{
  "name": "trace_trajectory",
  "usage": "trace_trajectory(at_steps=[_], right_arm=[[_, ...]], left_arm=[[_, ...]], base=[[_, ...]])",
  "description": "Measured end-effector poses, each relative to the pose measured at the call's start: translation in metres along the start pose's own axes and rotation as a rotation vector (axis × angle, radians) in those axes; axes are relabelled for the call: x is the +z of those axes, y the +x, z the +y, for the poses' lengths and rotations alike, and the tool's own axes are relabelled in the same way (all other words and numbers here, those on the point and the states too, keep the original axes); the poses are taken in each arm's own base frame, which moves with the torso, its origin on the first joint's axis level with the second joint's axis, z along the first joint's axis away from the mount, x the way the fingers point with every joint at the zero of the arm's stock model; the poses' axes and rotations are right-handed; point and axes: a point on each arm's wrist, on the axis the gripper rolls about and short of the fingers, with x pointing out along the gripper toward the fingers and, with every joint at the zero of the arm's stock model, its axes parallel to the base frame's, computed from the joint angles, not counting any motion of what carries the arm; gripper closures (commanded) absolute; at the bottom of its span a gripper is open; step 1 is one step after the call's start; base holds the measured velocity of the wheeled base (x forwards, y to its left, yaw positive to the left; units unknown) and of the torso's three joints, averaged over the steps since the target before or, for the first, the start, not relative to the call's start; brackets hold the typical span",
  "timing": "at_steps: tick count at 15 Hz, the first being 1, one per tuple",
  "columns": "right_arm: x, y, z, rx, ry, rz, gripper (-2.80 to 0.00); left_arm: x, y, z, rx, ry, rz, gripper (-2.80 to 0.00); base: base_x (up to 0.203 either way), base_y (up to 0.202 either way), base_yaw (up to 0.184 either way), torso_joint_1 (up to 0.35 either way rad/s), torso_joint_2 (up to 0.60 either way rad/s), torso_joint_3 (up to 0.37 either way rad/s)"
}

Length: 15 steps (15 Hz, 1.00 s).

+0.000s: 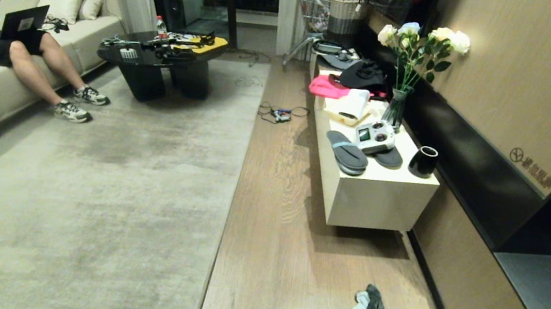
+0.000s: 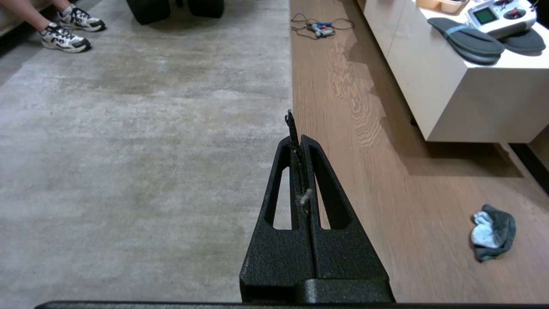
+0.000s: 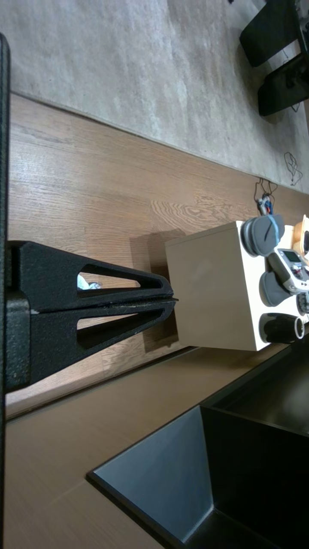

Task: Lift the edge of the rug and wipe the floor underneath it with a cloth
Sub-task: Pick up the rag

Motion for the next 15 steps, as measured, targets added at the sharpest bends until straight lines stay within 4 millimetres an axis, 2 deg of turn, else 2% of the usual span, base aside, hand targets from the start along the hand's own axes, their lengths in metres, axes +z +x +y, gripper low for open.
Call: trace_trajectory(at_steps=[2,15], right_arm=[[-0.0002,0.0,0.0,0.0,-0.001,0.002,0.0],[0.0,0.0,0.0,0.0,0.0,0.0,0.0]], left_arm=[[-0.0003,0.0,0.0,0.0,0.0,0.002,0.0],[0.0,0.0,0.0,0.0,0.0,0.0,0.0]], base=[[0.0,0.0,0.0,0.009,0.29,0.317],[0.0,0.0,0.0,0.0,0.0,0.0]])
